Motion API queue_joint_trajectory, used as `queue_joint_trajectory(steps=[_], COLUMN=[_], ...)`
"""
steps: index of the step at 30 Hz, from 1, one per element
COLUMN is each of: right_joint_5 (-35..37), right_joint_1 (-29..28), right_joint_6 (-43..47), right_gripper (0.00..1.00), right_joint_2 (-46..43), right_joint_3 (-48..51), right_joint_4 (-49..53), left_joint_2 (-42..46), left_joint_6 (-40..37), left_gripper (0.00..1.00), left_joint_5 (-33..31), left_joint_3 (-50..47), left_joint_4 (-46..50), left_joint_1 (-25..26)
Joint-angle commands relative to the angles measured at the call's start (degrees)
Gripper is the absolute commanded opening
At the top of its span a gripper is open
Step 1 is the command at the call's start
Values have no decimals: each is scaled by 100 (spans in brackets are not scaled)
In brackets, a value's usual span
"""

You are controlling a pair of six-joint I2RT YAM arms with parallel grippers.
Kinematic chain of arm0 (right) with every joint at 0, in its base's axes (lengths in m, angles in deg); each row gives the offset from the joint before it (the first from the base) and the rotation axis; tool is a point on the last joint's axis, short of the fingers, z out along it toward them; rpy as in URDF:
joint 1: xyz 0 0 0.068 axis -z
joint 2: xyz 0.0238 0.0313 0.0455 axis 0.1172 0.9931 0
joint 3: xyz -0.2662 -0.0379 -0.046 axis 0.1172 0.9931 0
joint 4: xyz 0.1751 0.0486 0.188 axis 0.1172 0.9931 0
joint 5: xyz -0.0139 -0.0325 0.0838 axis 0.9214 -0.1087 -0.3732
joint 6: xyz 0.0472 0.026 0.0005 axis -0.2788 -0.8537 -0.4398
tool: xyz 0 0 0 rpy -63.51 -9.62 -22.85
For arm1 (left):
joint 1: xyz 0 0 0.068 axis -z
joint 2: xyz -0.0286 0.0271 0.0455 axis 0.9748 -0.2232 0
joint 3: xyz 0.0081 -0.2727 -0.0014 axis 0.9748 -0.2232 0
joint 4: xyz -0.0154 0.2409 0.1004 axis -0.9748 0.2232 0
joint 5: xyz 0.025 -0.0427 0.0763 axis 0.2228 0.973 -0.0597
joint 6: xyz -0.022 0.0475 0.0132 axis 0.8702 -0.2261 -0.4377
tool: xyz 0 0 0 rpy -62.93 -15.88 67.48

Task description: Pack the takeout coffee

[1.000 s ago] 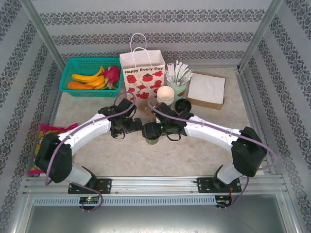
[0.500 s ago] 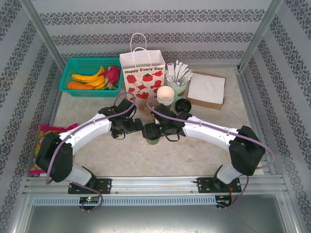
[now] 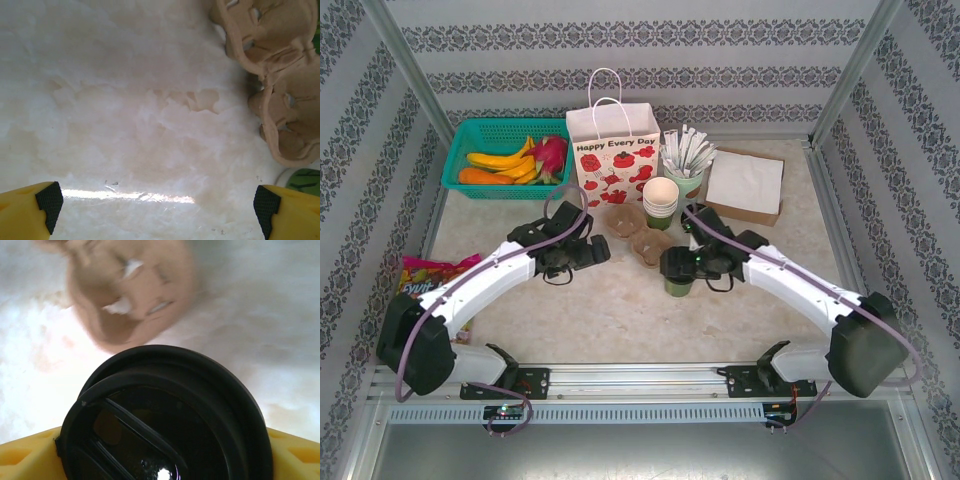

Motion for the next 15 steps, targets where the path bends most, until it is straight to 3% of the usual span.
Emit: queue_joint_trajectory(steps=[1, 7, 15], right_joint_5=[291, 346, 240], right_joint_1=[694, 1816, 2700], right_joint_6=[345, 757, 971], right_gripper=[82, 82, 82], right_joint_2=[-18, 235, 802], right_joint_3=[185, -90, -662], right_joint_4=[576, 490, -9], left_joint_2=[172, 291, 284], left_joint_6=[75, 146, 143], left_gripper=[100, 100, 100], left_joint_5=[-320, -403, -445], left_joint_3=[-76, -102, -69], left_joint_4=[-53, -72, -90], left_joint_1=[-27, -63, -105])
